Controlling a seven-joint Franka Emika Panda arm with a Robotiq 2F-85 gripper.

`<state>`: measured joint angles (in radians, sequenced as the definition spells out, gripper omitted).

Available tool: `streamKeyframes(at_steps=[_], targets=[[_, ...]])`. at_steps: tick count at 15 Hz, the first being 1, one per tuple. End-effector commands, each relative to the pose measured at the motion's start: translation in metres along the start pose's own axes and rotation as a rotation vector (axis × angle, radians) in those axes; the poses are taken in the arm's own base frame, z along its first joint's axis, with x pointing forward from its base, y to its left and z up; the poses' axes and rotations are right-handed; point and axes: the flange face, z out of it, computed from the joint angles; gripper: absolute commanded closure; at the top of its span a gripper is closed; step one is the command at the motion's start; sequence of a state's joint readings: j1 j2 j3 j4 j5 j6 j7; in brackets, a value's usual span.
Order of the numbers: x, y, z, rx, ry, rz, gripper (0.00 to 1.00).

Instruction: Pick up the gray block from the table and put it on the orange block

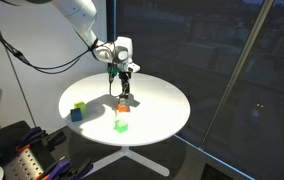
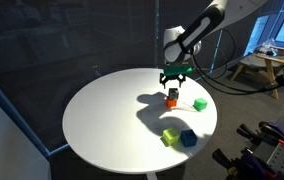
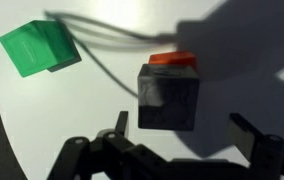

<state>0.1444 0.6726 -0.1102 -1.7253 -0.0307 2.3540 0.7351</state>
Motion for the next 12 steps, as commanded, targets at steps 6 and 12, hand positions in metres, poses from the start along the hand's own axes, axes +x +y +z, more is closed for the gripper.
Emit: streamKeyframes(at_steps=[6,12], targets=[[-0.008,0.012,-0.034,0.026,-0.002,-0.003,0.0],[-0.027,0.028,-0.05,0.031,-0.003,-0.041,0.0]])
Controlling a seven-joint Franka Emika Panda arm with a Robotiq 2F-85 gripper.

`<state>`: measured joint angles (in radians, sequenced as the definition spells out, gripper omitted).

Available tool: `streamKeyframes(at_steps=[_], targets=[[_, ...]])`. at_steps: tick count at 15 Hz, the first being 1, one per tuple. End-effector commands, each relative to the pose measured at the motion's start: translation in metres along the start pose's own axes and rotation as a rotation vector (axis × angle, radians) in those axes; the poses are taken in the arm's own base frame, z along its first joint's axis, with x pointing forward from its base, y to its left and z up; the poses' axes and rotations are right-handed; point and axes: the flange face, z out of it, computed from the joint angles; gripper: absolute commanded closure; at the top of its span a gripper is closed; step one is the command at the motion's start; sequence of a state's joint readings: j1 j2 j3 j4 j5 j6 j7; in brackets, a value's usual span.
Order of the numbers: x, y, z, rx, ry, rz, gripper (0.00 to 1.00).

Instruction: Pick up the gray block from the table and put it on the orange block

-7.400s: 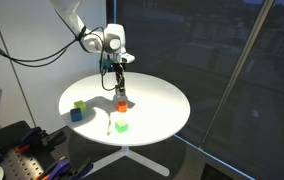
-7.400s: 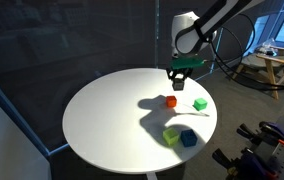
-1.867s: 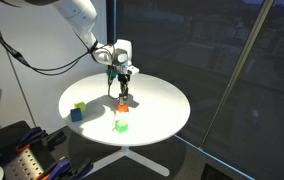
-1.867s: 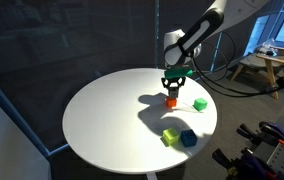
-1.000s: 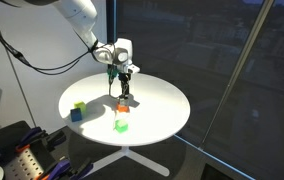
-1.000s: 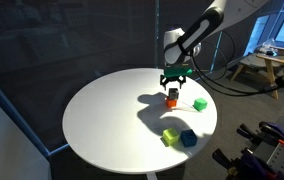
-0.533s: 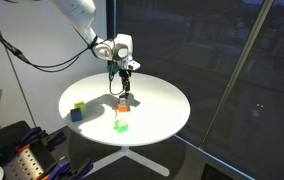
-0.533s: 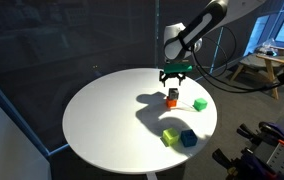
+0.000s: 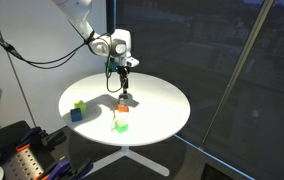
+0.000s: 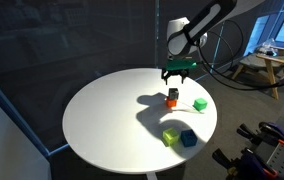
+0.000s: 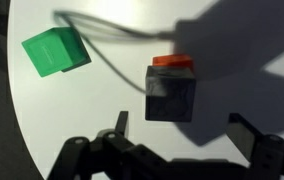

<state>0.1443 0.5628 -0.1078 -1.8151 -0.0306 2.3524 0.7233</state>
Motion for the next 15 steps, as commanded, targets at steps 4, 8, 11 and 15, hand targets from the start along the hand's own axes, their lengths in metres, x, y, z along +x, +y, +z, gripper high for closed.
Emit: streamKeyframes(at_steps=[4,8,11,15], targets=[[-0.032,0.026,-0.03,0.019,-0.016,-0.085,0.0],[-0.05,0.038,-0.043,0.029,-0.014,-0.141,0.0],[-0.062,0.045,-0.054,0.038,-0.01,-0.176,0.0],[-0.076,0.049,-0.068,0.052,-0.006,-0.217,0.0]])
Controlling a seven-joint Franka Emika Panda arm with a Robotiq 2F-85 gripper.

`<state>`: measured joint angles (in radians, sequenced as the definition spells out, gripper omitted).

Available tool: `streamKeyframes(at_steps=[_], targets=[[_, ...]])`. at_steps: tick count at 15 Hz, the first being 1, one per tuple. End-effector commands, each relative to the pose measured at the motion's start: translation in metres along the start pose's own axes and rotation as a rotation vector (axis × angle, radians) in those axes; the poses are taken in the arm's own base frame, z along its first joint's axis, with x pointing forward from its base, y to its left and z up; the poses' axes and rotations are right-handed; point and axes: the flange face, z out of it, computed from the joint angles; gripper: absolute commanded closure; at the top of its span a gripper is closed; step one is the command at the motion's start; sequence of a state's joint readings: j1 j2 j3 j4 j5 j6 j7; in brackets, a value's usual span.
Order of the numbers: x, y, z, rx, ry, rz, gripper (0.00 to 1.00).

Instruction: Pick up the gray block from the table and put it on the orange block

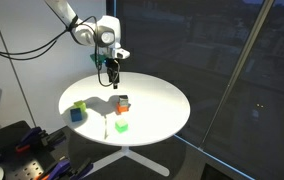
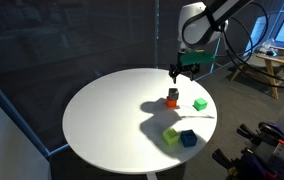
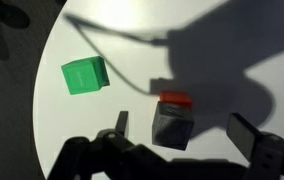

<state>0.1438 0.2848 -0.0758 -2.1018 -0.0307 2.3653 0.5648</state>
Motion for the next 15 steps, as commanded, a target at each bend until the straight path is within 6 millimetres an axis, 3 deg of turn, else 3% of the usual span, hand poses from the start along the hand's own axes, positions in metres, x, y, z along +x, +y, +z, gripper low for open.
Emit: streamKeyframes(at_steps=[1,9,15], targets=[[-0.018,0.008,-0.021,0.023,0.018,-0.043,0.0],[-0.026,0.008,-0.066,0.065,0.065,-0.039,0.0],[-0.039,0.013,-0.085,0.087,0.08,-0.088,0.0]])
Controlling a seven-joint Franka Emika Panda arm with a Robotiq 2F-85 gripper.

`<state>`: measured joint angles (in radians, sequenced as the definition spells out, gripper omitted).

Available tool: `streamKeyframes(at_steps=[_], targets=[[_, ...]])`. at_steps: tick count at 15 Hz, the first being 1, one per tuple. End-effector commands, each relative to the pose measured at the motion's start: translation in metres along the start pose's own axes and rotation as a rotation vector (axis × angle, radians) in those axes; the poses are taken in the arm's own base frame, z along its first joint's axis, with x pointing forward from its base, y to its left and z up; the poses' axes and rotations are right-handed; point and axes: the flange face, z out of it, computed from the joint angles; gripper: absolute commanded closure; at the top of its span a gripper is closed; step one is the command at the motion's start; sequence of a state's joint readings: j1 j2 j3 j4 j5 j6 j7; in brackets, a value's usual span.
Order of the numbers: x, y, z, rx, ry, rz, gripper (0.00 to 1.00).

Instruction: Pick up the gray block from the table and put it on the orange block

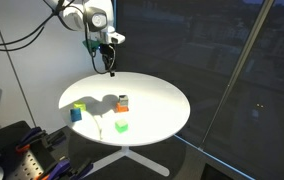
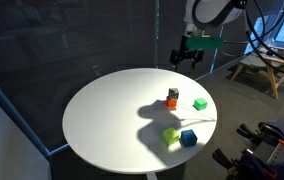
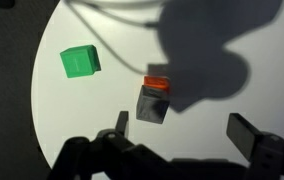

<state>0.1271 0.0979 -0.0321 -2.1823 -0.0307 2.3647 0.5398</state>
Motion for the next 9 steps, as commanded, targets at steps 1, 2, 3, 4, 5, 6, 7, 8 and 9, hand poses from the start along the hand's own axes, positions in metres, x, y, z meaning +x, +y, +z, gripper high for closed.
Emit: streamKeyframes(at_steps=[1,2,3,4,5,6,7,8,9], targets=[[-0.015,0.013,-0.02,0.023,-0.005,-0.06,0.0],[-0.018,0.015,-0.024,0.026,-0.006,-0.085,0.0],[-0.022,0.018,-0.027,0.029,-0.013,-0.113,0.0],[-0.025,0.02,-0.031,0.033,-0.018,-0.137,0.0],[-0.028,0.024,-0.035,0.037,-0.023,-0.163,0.0],[-0.032,0.027,-0.038,0.04,-0.029,-0.186,0.0],[-0.035,0.03,-0.042,0.043,-0.038,-0.208,0.0],[-0.038,0.033,-0.045,0.045,-0.045,-0.227,0.0],[-0.041,0.036,-0.048,0.045,-0.048,-0.242,0.0]])
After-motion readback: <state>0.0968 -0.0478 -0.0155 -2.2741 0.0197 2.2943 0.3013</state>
